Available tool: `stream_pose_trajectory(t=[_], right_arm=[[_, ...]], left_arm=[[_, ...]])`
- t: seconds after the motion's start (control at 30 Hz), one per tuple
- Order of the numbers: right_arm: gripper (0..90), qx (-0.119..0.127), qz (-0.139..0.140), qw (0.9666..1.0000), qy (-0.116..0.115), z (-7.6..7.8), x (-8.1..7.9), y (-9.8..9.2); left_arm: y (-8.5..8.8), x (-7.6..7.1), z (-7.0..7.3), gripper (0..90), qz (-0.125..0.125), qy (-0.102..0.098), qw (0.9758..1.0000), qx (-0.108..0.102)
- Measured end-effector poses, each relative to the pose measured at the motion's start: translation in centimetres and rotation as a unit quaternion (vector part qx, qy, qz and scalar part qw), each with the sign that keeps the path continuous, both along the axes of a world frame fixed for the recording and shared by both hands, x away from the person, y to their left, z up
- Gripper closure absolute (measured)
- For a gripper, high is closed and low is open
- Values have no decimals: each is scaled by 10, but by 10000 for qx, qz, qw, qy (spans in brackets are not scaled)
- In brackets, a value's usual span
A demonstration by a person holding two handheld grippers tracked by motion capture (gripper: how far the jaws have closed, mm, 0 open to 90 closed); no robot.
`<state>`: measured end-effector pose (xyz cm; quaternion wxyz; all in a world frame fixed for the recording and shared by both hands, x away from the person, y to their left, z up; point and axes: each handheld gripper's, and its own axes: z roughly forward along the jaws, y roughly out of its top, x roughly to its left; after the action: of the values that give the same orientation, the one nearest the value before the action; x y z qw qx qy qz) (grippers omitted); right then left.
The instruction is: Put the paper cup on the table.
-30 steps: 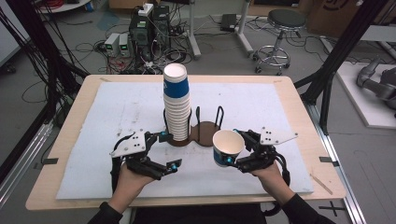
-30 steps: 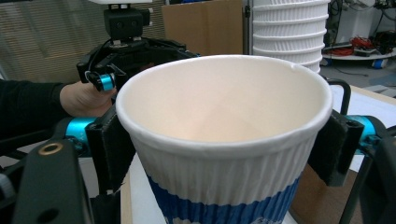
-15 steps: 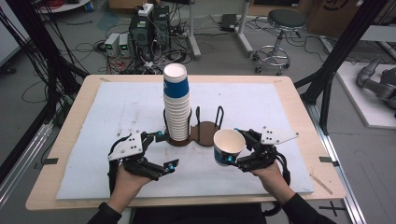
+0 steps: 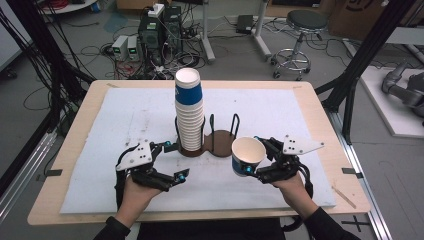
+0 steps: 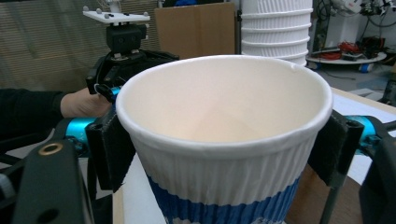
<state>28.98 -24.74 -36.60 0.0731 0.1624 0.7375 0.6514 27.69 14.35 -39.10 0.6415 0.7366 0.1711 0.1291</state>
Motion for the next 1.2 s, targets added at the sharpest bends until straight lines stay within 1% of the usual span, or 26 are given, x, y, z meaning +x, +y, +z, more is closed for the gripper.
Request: stream_pose_trajectory(t=[0.03,0.13,0.23,0.5,0.63,0.7,0.93,1.2], right_arm=[[211,-3,4,10000,21,1,0,-1],[211,24,-57,10000,-30,2,0,-4],[211,27,-168,9998,-76,4,2,-8],[211,114,-431,9989,-114,10,8,-20],[211,142,-575,9981,-172,15,12,-27],[211,144,-676,9974,-222,17,14,-31],[211,121,-960,9950,-235,21,22,-44],[211,76,-1294,9913,-213,20,39,-55]], left_arm=[[0,0,0,132,-4,9,10000,12],[-1,1,-2,131,-5,31,10000,8],[-1,2,-3,131,-19,41,10000,43],[0,3,-5,132,6,76,10000,49],[0,3,-5,132,23,74,10000,46],[0,3,-5,132,26,78,10000,55],[0,3,-6,132,31,97,9999,29],[-2,4,-6,132,0,97,9999,45]])
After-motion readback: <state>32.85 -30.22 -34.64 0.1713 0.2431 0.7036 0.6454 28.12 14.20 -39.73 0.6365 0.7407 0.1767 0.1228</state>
